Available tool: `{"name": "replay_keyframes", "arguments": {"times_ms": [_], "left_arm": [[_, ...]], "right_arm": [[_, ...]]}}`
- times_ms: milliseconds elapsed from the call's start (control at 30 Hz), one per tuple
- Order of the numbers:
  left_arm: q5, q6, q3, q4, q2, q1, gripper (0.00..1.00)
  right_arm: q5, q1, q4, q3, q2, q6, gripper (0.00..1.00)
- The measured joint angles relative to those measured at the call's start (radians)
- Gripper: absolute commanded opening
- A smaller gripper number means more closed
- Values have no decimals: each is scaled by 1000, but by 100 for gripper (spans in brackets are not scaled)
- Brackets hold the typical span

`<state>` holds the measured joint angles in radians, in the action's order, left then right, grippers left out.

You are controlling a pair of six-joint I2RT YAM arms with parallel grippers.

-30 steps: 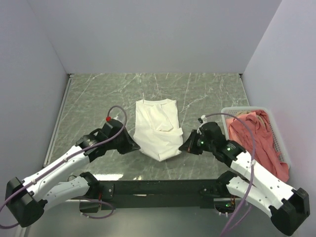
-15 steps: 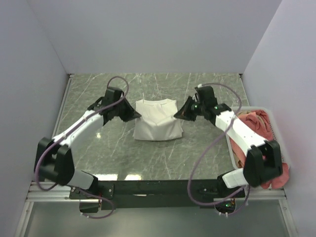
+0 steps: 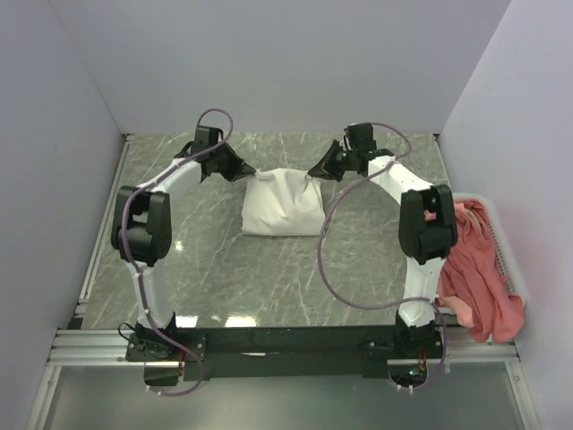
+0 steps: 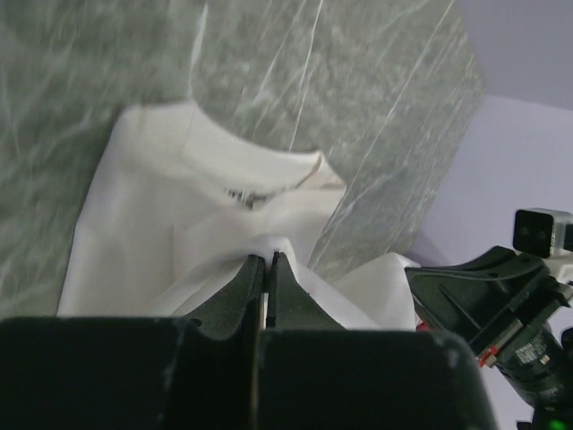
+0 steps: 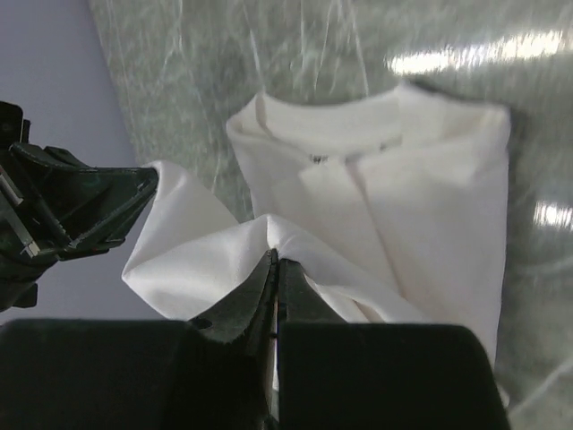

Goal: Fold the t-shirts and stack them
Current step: Fold the tshirt

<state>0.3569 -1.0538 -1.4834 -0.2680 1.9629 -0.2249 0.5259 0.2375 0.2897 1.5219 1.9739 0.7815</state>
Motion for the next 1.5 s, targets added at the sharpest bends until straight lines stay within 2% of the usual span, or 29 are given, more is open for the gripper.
{"name": "replay_keyframes", "arguments": {"times_ms": [267,333,367,433,467,567,667,733,833,933,967,1067,1267,1500], "left_arm": [[91,6,-185,72,235,66,1],[107,7,-226,82,282,76,0],[116,10,-244,84,300,79,3],[126,16,-276,84,328,83,8],[131,18,-288,85,338,85,16],[146,16,-287,108,340,97,37],[150,11,-251,152,322,122,51],[138,8,-205,156,289,148,50],[105,14,-151,142,229,177,39],[68,19,-116,137,154,160,21],[62,19,-104,144,129,140,12],[63,16,-76,179,85,56,1],[72,8,-16,214,105,-85,1],[26,-24,111,216,167,-66,1]], "right_arm": [[43,-45,-69,180,255,28,0],[48,-61,-82,183,281,42,6],[52,-72,-89,183,291,52,16],[60,-93,-107,183,307,68,28],[62,-104,-111,183,312,72,37],[62,-128,-110,203,322,73,47],[53,-149,-112,214,315,66,50],[34,-151,-103,211,302,60,50],[-7,-134,-92,175,248,40,49],[-39,-81,-87,108,152,28,49],[-47,-54,-88,95,124,27,48],[-59,33,-108,76,72,20,47],[-92,163,-86,84,109,-4,46],[-268,158,60,111,217,-61,45]]}}
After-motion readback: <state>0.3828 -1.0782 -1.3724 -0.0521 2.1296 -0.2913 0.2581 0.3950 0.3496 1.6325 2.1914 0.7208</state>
